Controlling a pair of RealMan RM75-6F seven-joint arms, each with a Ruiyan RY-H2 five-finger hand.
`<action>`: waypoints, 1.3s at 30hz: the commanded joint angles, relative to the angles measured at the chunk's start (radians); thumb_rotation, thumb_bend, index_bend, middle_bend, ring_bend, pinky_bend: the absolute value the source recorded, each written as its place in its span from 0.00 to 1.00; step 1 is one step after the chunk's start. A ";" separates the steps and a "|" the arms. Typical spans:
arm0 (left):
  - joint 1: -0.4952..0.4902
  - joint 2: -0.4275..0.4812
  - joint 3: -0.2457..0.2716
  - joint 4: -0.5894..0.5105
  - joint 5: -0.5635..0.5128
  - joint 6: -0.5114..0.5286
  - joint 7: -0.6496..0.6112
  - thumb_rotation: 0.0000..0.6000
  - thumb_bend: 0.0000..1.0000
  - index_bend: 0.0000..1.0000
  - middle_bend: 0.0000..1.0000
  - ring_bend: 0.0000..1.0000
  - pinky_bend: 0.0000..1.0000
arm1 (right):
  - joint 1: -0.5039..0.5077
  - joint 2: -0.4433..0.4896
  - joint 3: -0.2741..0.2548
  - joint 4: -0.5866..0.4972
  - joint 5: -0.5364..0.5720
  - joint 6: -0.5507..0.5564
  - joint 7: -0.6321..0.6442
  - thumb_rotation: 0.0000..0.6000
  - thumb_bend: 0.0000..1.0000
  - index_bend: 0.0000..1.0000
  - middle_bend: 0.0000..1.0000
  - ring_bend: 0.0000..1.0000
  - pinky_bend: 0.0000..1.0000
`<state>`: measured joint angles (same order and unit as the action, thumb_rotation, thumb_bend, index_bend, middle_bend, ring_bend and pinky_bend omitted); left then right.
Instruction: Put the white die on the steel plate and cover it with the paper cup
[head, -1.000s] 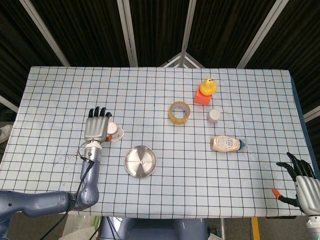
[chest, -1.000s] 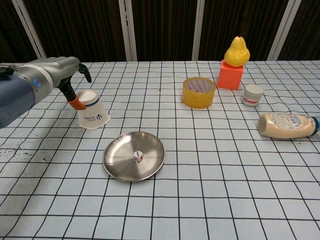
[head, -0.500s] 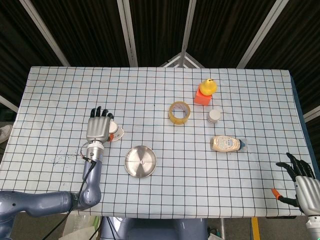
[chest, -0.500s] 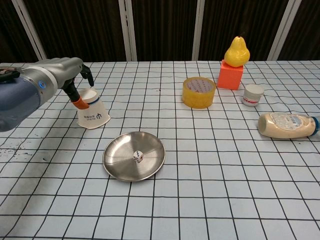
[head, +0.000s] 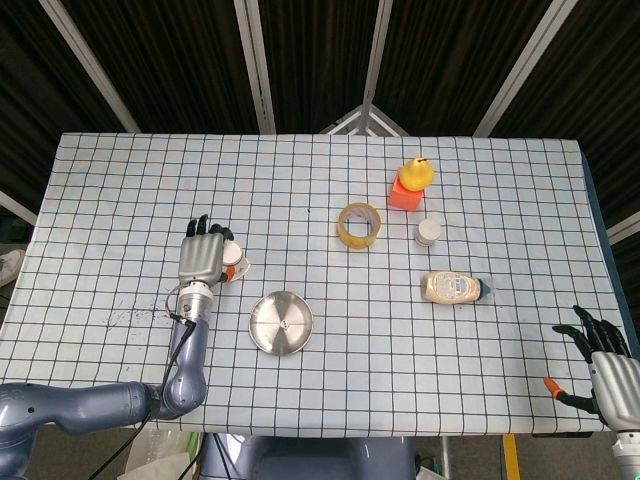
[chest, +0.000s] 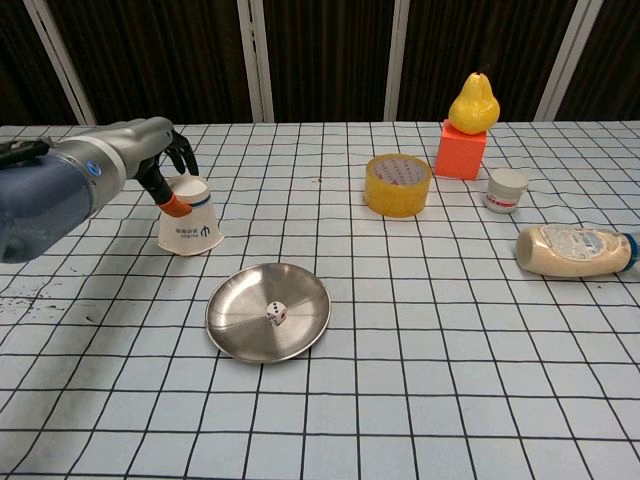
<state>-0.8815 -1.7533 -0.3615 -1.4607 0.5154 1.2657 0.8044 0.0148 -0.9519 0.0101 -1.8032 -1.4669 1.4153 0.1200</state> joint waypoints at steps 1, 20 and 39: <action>0.001 0.001 0.000 -0.005 0.004 0.001 0.000 1.00 0.44 0.32 0.28 0.00 0.00 | 0.000 0.001 0.000 -0.001 -0.001 0.001 0.001 1.00 0.23 0.27 0.05 0.09 0.00; 0.011 -0.002 0.006 -0.011 0.057 0.007 -0.043 1.00 0.50 0.41 0.37 0.01 0.00 | 0.000 0.003 -0.002 -0.005 -0.006 0.001 0.007 1.00 0.23 0.27 0.05 0.09 0.00; 0.001 0.134 -0.085 -0.439 0.039 -0.033 -0.078 1.00 0.53 0.45 0.39 0.02 0.00 | 0.002 0.004 -0.003 -0.010 -0.008 0.000 0.004 1.00 0.23 0.27 0.05 0.09 0.00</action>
<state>-0.8671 -1.6721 -0.4160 -1.7799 0.5941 1.2429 0.6991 0.0164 -0.9478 0.0073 -1.8126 -1.4742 1.4150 0.1238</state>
